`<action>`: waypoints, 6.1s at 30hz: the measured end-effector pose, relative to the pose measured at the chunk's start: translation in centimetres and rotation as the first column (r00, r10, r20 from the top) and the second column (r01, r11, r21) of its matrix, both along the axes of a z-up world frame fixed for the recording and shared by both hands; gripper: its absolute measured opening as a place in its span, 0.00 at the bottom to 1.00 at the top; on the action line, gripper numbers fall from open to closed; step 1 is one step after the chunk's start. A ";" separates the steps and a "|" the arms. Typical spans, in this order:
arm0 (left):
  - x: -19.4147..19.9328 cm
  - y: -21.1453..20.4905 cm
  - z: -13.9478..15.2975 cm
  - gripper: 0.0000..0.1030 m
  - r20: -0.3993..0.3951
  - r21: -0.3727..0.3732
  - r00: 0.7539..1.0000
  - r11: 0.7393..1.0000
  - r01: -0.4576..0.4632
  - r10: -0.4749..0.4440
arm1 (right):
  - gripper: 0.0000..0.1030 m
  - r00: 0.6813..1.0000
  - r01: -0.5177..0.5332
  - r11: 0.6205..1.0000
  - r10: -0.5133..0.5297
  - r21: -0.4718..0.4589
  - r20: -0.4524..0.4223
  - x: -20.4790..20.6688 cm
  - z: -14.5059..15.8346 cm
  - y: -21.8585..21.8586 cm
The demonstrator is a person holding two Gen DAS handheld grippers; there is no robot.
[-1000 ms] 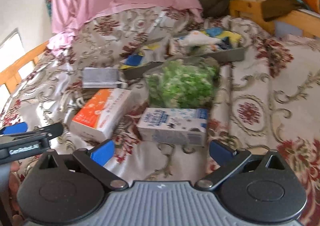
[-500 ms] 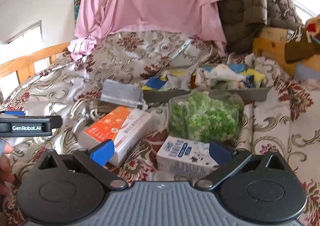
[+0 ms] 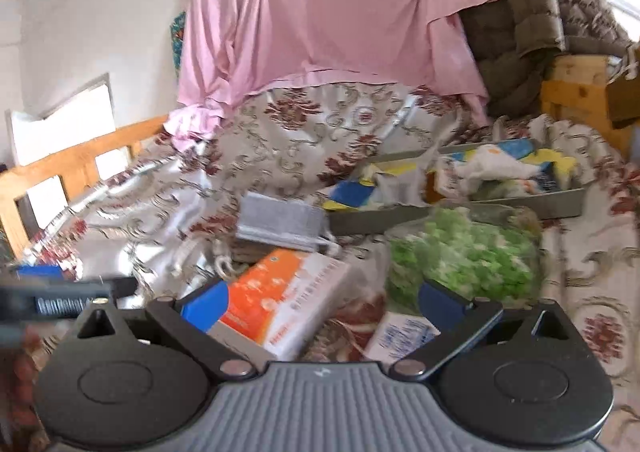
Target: Organize soft objects
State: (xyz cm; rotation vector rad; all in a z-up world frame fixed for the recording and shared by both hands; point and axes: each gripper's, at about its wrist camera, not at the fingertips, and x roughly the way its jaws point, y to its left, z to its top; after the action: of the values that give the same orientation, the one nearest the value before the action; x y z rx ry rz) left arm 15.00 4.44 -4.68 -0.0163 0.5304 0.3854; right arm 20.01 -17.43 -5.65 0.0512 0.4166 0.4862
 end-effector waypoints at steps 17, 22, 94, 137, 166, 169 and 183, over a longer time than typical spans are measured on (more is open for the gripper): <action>5.8 2.6 -0.6 0.99 0.078 -0.099 0.988 0.985 0.142 -0.134 | 1.00 0.991 -0.134 0.991 0.134 0.007 -0.002 11.6 0.7 4.7; 8.9 2.6 -0.6 0.99 0.071 -0.058 0.958 0.958 0.282 -0.278 | 1.00 0.981 -0.186 0.982 0.187 0.020 -0.057 13.9 0.3 5.8; 19.0 -1.5 5.3 0.39 -0.063 0.041 0.898 0.898 0.439 -0.436 | 0.13 0.999 -0.050 0.951 0.050 0.306 0.007 18.3 5.2 -3.5; 34.3 -13.6 2.2 0.57 -0.015 -0.201 0.934 0.917 0.346 -0.356 | 0.47 0.942 0.334 0.889 -0.302 0.312 -0.147 24.9 1.9 -15.5; 20.9 -10.9 9.3 0.95 0.195 -0.264 0.945 0.914 0.308 -0.262 | 1.00 0.943 0.332 0.927 -0.333 0.175 -0.028 13.5 7.8 -13.5; 18.3 -10.7 9.7 0.98 0.211 -0.260 0.943 0.915 0.309 -0.259 | 1.00 0.943 0.331 0.931 -0.331 0.152 -0.026 11.7 7.9 -13.1; 8.5 -10.3 9.3 0.99 0.235 -0.180 0.935 0.933 0.311 -0.266 | 1.00 0.929 0.354 0.921 -0.367 0.163 0.054 3.1 7.8 -12.3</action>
State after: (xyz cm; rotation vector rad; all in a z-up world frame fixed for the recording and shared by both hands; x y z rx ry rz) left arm 23.53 -5.82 4.66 -0.1830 0.3582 0.0333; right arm 23.09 -29.76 2.10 0.2497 0.2786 0.1524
